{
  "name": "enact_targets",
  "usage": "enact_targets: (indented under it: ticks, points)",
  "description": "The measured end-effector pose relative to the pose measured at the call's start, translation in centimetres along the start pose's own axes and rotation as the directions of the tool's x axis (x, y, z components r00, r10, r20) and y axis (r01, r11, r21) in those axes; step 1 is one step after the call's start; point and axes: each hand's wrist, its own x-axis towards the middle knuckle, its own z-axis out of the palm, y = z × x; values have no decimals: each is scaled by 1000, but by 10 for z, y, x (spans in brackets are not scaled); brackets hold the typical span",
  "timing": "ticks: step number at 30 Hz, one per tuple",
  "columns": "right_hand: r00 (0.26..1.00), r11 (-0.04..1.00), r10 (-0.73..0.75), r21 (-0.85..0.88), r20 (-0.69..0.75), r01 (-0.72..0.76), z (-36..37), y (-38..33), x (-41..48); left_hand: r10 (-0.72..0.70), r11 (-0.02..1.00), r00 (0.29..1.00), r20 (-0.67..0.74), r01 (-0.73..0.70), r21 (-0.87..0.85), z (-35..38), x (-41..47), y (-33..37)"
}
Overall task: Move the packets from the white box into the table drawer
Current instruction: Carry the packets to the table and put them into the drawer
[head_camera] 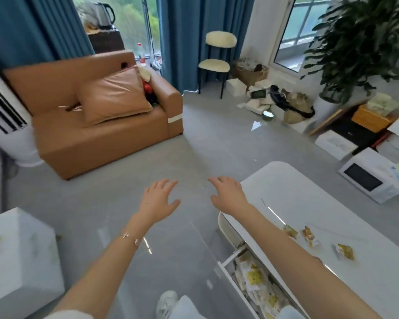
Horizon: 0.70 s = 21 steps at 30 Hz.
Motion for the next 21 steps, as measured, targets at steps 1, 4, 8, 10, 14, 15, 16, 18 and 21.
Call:
enact_targets:
  ticks: [1, 4, 8, 10, 14, 15, 16, 18, 21]
  points:
    - [1000, 1000, -23, 0, 8, 23, 1, -18, 13, -30, 1000, 999, -19, 30, -2, -6, -2, -19]
    - [996, 996, -86, 4, 29, 86, 7, -72, 49, -114, 993, 991, -67, 114, -14, -27, -8, -78]
    - [989, 988, -148, 50, 25, 147, 14, -137, 93, -247, 969, 962, -115, 246, -27, -53, -16, -153]
    - [985, 983, -171, 78, 23, 168, 18, -165, 112, -306, 952, 941, -147, 305, -28, -62, -22, -186]
    - [975, 973, -216, 94, 53, 211, 27, -214, 147, -432, 902, 886, -171, 421, -98, -69, -37, -235]
    - [970, 969, -235, 96, 63, 229, 30, -226, 155, -462, 887, 871, -170, 449, -111, -69, -41, -245]
    - [964, 964, -254, 94, 78, 247, 33, -236, 163, -488, 873, 857, -165, 474, -118, -68, -46, -254]
    - [949, 954, -297, 82, 107, 289, 38, -257, 181, -541, 840, 829, -142, 527, -125, -66, -52, -274]
    - [918, 928, -372, 65, 142, 366, 45, -284, 212, -637, 769, 764, -106, 620, -153, -62, -58, -303]
